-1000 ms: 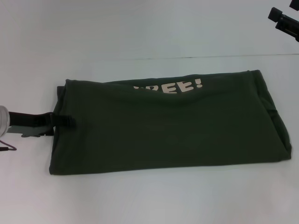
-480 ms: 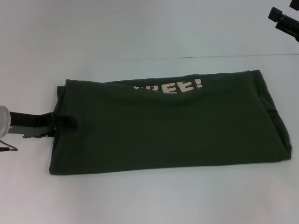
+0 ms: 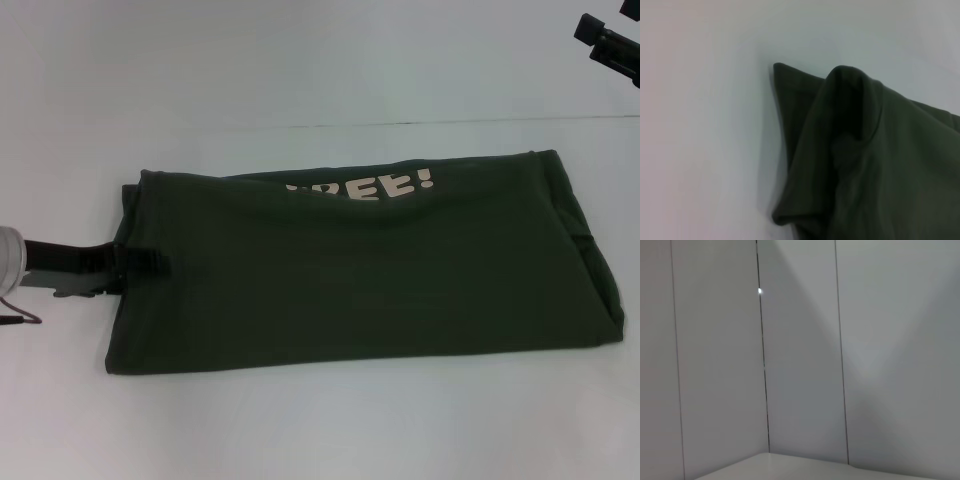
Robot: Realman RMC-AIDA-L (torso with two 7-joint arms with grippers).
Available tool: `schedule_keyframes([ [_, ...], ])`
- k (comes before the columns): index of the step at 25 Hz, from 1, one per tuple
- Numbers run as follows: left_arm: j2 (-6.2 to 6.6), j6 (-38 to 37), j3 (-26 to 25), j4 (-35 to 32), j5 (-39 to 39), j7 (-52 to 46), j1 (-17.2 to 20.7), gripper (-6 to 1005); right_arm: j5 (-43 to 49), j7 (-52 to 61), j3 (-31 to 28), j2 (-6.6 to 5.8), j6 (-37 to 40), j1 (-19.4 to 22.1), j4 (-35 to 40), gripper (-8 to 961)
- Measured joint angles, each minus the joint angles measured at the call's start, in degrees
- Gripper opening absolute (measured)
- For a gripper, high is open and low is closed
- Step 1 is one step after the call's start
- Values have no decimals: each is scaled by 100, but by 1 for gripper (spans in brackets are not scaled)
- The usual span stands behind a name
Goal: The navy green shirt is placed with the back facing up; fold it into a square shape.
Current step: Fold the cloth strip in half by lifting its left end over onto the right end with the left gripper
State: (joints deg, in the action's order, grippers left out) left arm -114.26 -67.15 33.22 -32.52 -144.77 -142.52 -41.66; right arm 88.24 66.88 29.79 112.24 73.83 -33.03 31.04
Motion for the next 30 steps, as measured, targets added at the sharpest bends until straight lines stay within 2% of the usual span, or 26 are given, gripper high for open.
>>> schedule_keyframes([
  [30,4,-2,-2,14,-216,-144,-31,847,-19,0,0,17,53,-2,69,825],
])
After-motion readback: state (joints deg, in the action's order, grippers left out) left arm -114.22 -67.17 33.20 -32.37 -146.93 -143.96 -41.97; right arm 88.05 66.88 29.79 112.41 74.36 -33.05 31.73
